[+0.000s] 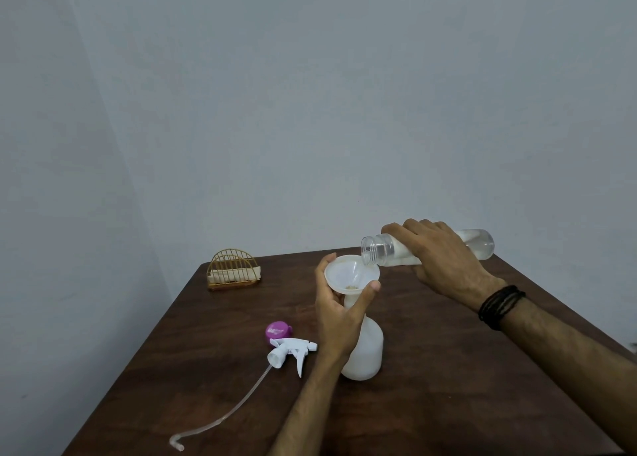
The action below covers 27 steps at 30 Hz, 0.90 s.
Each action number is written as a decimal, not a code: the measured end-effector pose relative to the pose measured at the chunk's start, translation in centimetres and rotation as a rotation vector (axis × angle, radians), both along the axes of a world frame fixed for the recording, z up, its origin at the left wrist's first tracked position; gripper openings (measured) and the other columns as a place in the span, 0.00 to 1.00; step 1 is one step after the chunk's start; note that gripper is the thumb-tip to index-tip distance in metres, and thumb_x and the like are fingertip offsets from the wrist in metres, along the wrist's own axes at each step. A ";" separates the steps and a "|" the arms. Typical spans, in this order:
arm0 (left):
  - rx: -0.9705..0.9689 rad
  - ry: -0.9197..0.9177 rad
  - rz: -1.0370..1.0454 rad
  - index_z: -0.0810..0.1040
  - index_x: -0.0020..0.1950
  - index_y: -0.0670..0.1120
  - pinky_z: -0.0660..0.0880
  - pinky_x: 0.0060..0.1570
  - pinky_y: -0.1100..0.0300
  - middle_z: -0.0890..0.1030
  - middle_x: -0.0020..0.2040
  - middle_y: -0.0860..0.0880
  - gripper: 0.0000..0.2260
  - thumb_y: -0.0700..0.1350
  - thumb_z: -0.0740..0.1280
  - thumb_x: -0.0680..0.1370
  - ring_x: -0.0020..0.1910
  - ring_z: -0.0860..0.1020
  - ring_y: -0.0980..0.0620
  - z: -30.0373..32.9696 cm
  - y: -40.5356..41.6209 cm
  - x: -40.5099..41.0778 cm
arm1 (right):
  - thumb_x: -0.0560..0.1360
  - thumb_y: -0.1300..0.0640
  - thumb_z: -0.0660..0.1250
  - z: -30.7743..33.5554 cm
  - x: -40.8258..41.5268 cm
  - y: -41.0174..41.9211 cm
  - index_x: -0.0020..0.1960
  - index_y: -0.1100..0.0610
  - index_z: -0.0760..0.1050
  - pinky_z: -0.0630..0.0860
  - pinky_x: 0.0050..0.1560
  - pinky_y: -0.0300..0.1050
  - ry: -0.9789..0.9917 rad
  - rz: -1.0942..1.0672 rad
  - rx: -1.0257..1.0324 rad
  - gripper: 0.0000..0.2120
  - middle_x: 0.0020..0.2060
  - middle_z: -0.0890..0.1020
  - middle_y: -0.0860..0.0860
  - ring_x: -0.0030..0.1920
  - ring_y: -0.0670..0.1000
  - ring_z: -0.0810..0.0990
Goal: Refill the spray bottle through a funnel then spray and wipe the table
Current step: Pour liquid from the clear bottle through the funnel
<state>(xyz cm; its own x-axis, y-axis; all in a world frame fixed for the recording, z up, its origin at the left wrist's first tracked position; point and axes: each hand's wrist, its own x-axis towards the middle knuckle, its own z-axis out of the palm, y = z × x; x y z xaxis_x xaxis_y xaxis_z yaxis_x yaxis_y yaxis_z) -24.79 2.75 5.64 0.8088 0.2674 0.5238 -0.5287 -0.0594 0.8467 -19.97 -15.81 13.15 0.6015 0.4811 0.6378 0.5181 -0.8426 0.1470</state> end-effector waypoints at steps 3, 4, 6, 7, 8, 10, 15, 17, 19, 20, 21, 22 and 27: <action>0.004 0.003 -0.004 0.65 0.66 0.62 0.77 0.53 0.68 0.76 0.55 0.72 0.33 0.59 0.76 0.65 0.59 0.77 0.63 0.1 0.0 0.0 | 0.64 0.69 0.68 0.0 -0.1 -0.1 0.63 0.47 0.70 0.72 0.45 0.47 -0.003 -0.003 -0.003 0.32 0.42 0.75 0.45 0.40 0.52 0.74; 0.003 0.004 -0.005 0.65 0.66 0.62 0.77 0.53 0.68 0.76 0.55 0.71 0.33 0.59 0.76 0.65 0.59 0.77 0.63 0.1 0.0 0.0 | 0.64 0.69 0.68 0.0 -0.1 -0.1 0.63 0.47 0.70 0.72 0.45 0.47 -0.005 -0.004 -0.003 0.32 0.42 0.75 0.45 0.39 0.52 0.74; 0.003 0.004 -0.004 0.65 0.66 0.62 0.77 0.53 0.68 0.76 0.55 0.72 0.33 0.59 0.76 0.65 0.59 0.77 0.64 0.2 0.0 -0.1 | 0.64 0.69 0.68 0.1 -0.1 -0.1 0.63 0.47 0.70 0.73 0.44 0.48 -0.012 -0.005 -0.006 0.32 0.42 0.75 0.46 0.39 0.52 0.74; 0.007 0.002 -0.001 0.65 0.66 0.62 0.77 0.53 0.68 0.76 0.55 0.72 0.33 0.59 0.76 0.65 0.59 0.76 0.64 0.2 0.0 -0.1 | 0.64 0.69 0.68 0.2 -0.1 -0.2 0.63 0.47 0.70 0.73 0.45 0.49 -0.014 -0.005 -0.009 0.31 0.42 0.75 0.46 0.39 0.52 0.74; 0.013 0.000 0.003 0.65 0.66 0.63 0.77 0.54 0.68 0.75 0.55 0.73 0.33 0.59 0.76 0.65 0.59 0.76 0.65 0.2 0.0 -0.1 | 0.65 0.68 0.68 0.3 -0.1 -0.2 0.63 0.47 0.71 0.74 0.45 0.49 -0.016 -0.005 -0.012 0.30 0.42 0.75 0.46 0.40 0.53 0.74; 0.018 -0.002 0.005 0.65 0.66 0.63 0.77 0.54 0.67 0.75 0.55 0.73 0.33 0.60 0.76 0.65 0.59 0.76 0.65 0.2 -0.1 0.0 | 0.65 0.68 0.68 0.4 -0.1 -0.2 0.63 0.47 0.71 0.74 0.45 0.50 -0.020 -0.006 -0.013 0.30 0.42 0.75 0.46 0.40 0.53 0.74; 0.007 0.004 0.003 0.66 0.66 0.62 0.77 0.56 0.65 0.76 0.56 0.71 0.34 0.60 0.76 0.64 0.60 0.76 0.63 0.2 -0.1 -0.1 | 0.66 0.69 0.68 0.5 -0.2 -0.3 0.63 0.47 0.71 0.74 0.46 0.51 -0.020 -0.002 -0.005 0.29 0.42 0.75 0.46 0.39 0.52 0.74; 0.012 0.001 0.003 0.65 0.66 0.62 0.77 0.55 0.66 0.75 0.55 0.72 0.33 0.60 0.76 0.65 0.60 0.76 0.64 0.3 -0.1 -0.2 | 0.66 0.68 0.68 0.5 -0.2 -0.3 0.63 0.47 0.71 0.75 0.46 0.51 -0.018 -0.004 -0.010 0.29 0.42 0.75 0.46 0.39 0.52 0.74; 0.020 -0.003 0.003 0.65 0.66 0.62 0.76 0.54 0.68 0.75 0.55 0.74 0.33 0.59 0.76 0.65 0.59 0.75 0.66 0.5 -0.2 -0.2 | 0.67 0.67 0.70 0.5 -0.2 -0.3 0.63 0.46 0.70 0.75 0.46 0.51 -0.021 -0.005 -0.008 0.29 0.43 0.75 0.45 0.39 0.52 0.74; 0.023 -0.006 0.003 0.65 0.66 0.61 0.76 0.54 0.69 0.74 0.55 0.75 0.33 0.59 0.76 0.65 0.59 0.75 0.67 0.6 -0.2 -0.2 | 0.68 0.66 0.70 0.6 -0.2 -0.3 0.63 0.46 0.70 0.75 0.46 0.51 -0.022 -0.002 -0.005 0.28 0.43 0.75 0.45 0.39 0.52 0.74; 0.025 -0.010 0.002 0.65 0.66 0.61 0.76 0.54 0.69 0.75 0.54 0.75 0.33 0.59 0.76 0.65 0.59 0.75 0.67 0.7 -0.2 -0.3 | 0.68 0.66 0.70 0.6 -0.2 -0.3 0.63 0.46 0.70 0.75 0.46 0.51 -0.023 0.002 -0.003 0.27 0.43 0.76 0.45 0.39 0.52 0.74; 0.025 -0.013 0.001 0.65 0.66 0.61 0.76 0.54 0.69 0.75 0.54 0.74 0.33 0.59 0.76 0.65 0.59 0.76 0.66 0.7 -0.2 -0.3 | 0.68 0.66 0.70 0.7 -0.2 -0.3 0.62 0.46 0.71 0.75 0.46 0.52 -0.025 0.008 -0.001 0.27 0.43 0.76 0.46 0.39 0.52 0.75; 0.029 -0.007 0.004 0.65 0.67 0.60 0.77 0.56 0.66 0.75 0.55 0.73 0.33 0.58 0.76 0.65 0.59 0.76 0.65 0.8 -0.2 -0.3 | 0.70 0.65 0.69 1.0 -0.4 -0.2 0.63 0.47 0.72 0.75 0.47 0.53 -0.030 0.019 0.004 0.24 0.43 0.76 0.47 0.40 0.53 0.75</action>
